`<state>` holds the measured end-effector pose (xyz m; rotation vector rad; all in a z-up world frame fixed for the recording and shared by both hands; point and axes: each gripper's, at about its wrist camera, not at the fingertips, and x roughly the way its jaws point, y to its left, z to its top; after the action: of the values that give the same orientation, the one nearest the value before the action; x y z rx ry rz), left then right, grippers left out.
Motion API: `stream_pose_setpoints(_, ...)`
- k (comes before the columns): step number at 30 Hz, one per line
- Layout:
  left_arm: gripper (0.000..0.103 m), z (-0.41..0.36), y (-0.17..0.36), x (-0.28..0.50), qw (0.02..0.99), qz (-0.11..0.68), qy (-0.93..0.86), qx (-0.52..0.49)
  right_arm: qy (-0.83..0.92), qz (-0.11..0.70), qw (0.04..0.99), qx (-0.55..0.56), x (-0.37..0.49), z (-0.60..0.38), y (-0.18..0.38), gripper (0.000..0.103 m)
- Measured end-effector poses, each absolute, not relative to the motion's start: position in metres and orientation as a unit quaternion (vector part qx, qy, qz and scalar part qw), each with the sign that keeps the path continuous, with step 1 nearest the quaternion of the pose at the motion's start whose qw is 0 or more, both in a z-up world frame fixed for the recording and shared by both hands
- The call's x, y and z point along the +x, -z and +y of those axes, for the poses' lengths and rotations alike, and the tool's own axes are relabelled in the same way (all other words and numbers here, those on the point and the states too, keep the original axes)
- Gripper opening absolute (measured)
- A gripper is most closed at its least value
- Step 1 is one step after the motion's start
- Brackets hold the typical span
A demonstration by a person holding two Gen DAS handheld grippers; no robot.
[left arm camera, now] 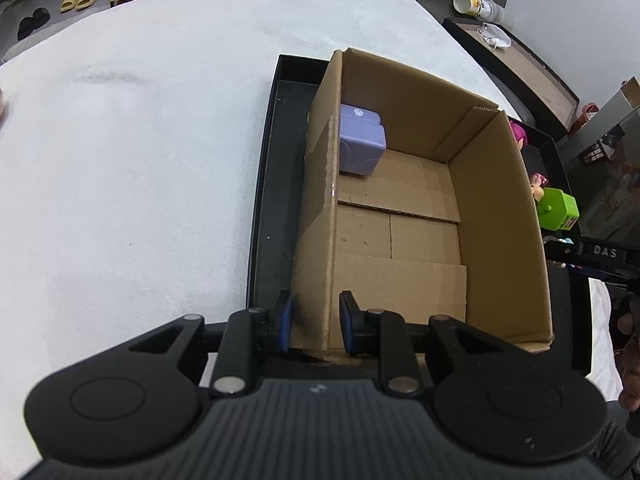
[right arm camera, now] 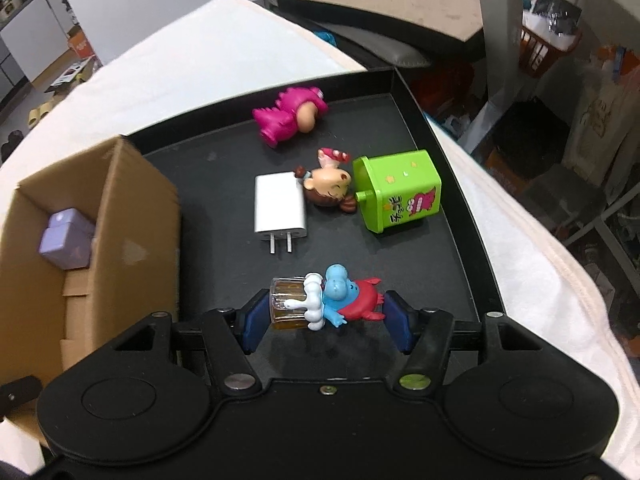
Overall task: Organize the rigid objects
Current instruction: 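Grasp the blue-red figure with the right tool and carry it over the box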
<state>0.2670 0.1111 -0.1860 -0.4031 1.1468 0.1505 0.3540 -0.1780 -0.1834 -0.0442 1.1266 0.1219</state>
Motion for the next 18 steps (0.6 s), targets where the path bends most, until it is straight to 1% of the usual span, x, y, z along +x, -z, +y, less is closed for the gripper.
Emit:
stream_pose_setpoints(10, 0.023, 0.116, 0.181, 0.260, 0.824, 0.526, -0.062, -0.199, -0.082, 0.504, 0.860, -0.013, 0.340, -0.164, 0.144, 0.058)
stream_pose_setpoints(18, 0.022, 0.118, 0.177, 0.254, 0.829, 0.516, -0.056, -0.207, -0.105, 0.485, 0.868, -0.021, 0.332, -0.147, 0.125, 0.058)
